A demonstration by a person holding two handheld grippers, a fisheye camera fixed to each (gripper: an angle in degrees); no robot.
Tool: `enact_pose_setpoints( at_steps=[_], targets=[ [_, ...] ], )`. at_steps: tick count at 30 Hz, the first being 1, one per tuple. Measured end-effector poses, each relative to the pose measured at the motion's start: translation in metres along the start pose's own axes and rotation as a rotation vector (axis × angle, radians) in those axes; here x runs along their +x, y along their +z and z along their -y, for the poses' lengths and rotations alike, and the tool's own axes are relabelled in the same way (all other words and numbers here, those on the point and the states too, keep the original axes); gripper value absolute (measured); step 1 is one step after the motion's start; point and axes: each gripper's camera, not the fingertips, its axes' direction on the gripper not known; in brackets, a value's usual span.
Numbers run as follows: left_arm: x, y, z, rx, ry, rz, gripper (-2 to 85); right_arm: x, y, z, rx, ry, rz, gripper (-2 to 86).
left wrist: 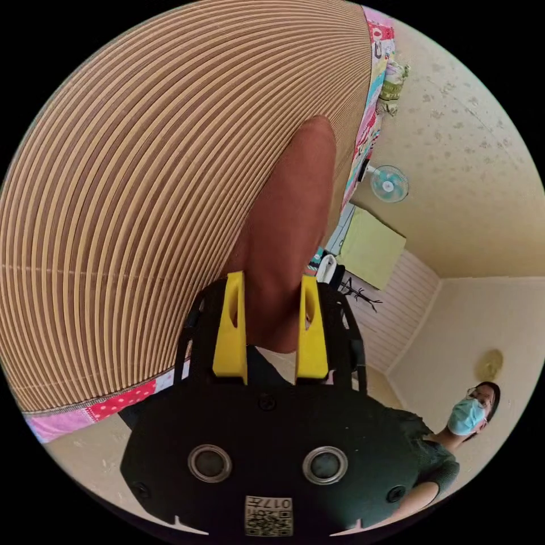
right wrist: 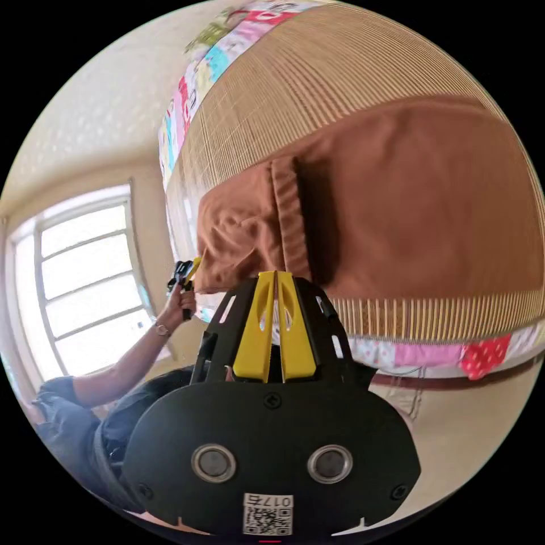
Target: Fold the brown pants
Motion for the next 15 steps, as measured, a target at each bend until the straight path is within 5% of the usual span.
enact_pose_setpoints(
  at_steps=[5, 7, 15],
  targets=[
    [0.042, -0.002, -0.032, -0.146, 0.222, 0.005, 6.3, -0.008, 0.044, 0.053, -0.071, 0.081, -0.232, 0.5],
    [0.078, -0.007, -0.048, -0.138, 0.32, 0.064, 5.9, -0.005, 0.055, 0.061, -0.049, 0.142, -0.17, 0.5],
    [0.265, 0.038, -0.104, -0.132, 0.774, 0.516, 6.6, -0.011, 0.05, 0.072, -0.112, -0.096, 0.497, 0.5]
  ],
)
